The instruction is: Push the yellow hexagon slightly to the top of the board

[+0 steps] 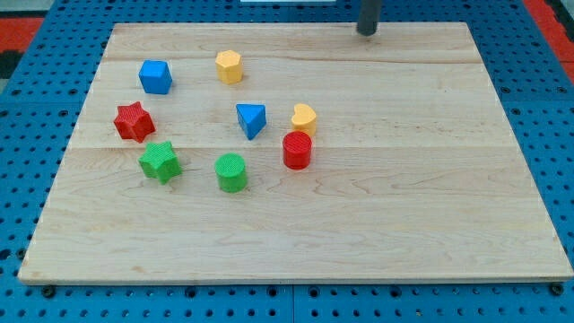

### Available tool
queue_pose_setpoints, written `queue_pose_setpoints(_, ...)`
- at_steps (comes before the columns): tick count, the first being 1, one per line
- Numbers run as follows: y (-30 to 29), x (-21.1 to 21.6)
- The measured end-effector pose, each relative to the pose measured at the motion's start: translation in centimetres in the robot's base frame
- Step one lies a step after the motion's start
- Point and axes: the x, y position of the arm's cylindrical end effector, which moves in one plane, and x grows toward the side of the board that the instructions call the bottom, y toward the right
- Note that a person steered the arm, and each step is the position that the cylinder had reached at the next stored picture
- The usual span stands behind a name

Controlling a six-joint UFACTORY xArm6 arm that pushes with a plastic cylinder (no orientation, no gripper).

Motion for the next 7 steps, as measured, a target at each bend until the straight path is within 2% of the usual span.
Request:
queue_pose_setpoints(1,-1.5,5.1)
queue_pose_setpoints(2,-9.5,9.2)
queue_pose_setpoints(3,-17.5,9.6)
queue_pose_setpoints(5,-19.6,8.2)
queue_pose_setpoints(6,-21.0,6.0)
queue_pose_setpoints(7,-24.5,9.7)
